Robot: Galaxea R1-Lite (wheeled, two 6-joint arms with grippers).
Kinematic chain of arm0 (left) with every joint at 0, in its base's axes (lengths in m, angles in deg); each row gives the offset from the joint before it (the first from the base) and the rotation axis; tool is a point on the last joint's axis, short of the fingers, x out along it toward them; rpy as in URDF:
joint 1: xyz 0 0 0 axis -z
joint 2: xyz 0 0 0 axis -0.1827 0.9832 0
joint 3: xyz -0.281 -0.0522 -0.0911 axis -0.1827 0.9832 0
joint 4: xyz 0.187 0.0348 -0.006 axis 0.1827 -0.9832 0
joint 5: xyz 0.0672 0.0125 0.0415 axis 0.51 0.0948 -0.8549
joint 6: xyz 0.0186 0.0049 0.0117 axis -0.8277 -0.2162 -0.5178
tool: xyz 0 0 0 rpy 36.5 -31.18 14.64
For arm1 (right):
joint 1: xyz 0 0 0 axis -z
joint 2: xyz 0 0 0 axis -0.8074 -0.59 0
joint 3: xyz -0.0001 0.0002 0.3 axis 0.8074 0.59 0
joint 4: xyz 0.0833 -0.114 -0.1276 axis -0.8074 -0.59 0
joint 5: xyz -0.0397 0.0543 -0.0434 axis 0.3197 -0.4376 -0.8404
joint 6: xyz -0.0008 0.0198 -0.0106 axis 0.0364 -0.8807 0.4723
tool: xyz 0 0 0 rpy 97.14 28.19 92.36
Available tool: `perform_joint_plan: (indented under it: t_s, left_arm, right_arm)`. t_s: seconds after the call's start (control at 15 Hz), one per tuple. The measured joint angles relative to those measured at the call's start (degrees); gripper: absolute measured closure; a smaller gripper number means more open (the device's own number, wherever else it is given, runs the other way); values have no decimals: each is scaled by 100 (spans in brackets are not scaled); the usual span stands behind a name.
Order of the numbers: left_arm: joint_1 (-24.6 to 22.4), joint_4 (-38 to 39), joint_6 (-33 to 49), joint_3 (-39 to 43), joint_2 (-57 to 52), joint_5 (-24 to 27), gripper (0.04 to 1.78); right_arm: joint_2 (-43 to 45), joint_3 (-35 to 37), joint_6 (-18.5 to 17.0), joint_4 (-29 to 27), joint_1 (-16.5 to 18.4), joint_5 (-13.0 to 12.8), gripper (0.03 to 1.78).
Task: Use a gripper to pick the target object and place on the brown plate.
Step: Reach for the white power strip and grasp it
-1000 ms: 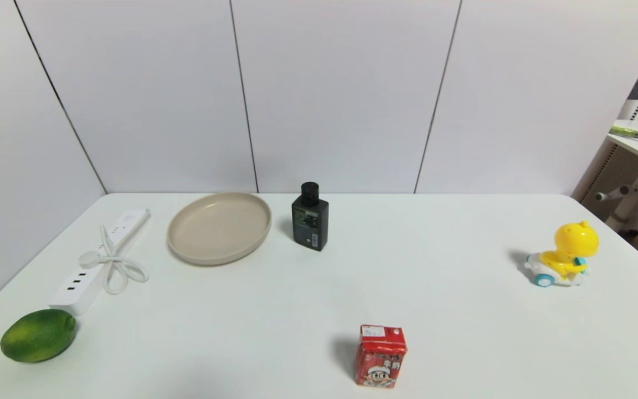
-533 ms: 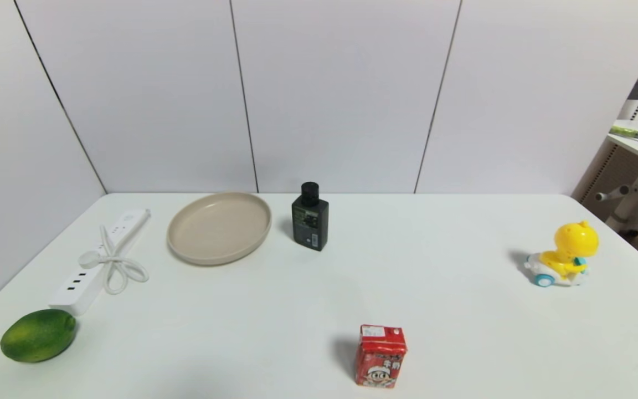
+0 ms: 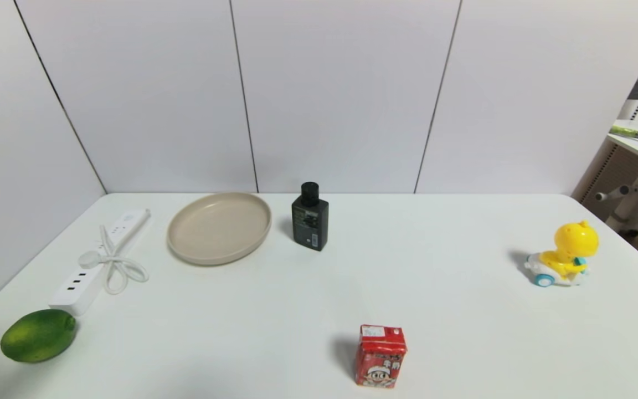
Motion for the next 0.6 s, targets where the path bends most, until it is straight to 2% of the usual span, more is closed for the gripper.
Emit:
perform_joint_plan:
  t_s: [0.33,0.6]
  left_arm:
    - [-201,-188,-108,-2531,2313,2,13]
    - [-482,-1133,-127,-4005,3990,4,13]
  right_arm:
    - [0,0,2,2,0,2,11]
    - [0,0,2,0,0,0,11]
